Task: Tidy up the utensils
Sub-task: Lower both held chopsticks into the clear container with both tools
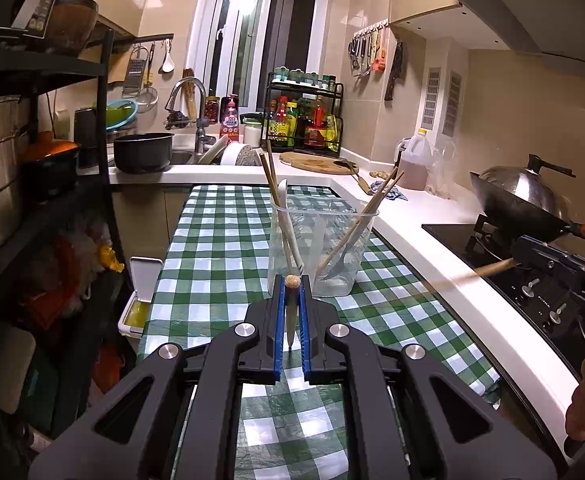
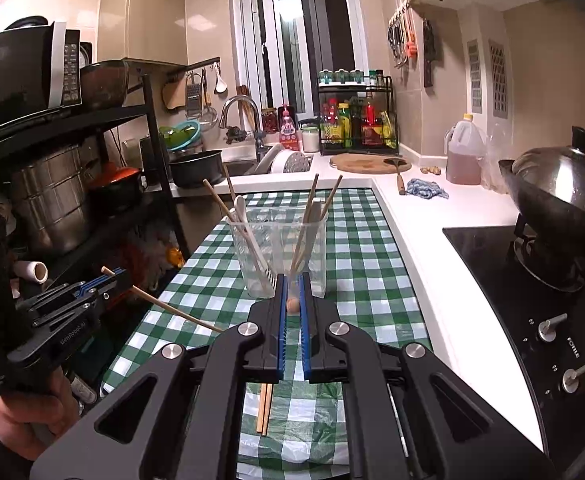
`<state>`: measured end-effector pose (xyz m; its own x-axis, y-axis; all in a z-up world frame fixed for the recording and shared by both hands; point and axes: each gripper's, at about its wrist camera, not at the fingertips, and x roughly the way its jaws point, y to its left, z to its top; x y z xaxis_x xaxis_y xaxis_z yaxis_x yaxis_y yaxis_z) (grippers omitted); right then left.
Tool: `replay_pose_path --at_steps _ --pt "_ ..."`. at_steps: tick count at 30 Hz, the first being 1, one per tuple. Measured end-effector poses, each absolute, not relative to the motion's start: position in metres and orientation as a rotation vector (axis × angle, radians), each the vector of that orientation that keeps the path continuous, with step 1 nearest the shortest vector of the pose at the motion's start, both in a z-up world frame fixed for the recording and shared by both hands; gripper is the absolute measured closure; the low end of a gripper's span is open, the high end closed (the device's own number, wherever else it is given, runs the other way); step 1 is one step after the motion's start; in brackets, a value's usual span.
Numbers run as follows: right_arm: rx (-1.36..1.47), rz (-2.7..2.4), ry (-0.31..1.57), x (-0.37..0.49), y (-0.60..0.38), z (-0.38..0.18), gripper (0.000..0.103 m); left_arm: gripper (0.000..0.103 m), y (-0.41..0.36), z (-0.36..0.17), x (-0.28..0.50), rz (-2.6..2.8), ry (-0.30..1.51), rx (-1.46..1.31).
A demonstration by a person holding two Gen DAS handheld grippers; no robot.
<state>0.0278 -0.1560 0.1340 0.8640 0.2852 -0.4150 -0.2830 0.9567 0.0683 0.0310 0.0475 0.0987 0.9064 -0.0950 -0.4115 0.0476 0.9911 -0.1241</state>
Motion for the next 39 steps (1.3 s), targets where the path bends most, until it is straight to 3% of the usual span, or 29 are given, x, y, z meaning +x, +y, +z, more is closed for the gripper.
replay_pose_path --at_steps 11,27,39 --pt "0.002 0.304 0.435 0.045 -0.15 0.141 0.097 0.096 0.05 0.113 0.045 -0.094 0.435 -0.118" --pt "-0.015 0.327 0.398 0.085 -0.146 0.193 0.097 0.096 0.065 0.188 0.094 -0.123 0.45 -0.133" --pt "0.019 0.387 0.328 0.13 -0.143 0.246 0.097 0.096 0.061 0.252 0.135 -0.144 0.349 -0.11"
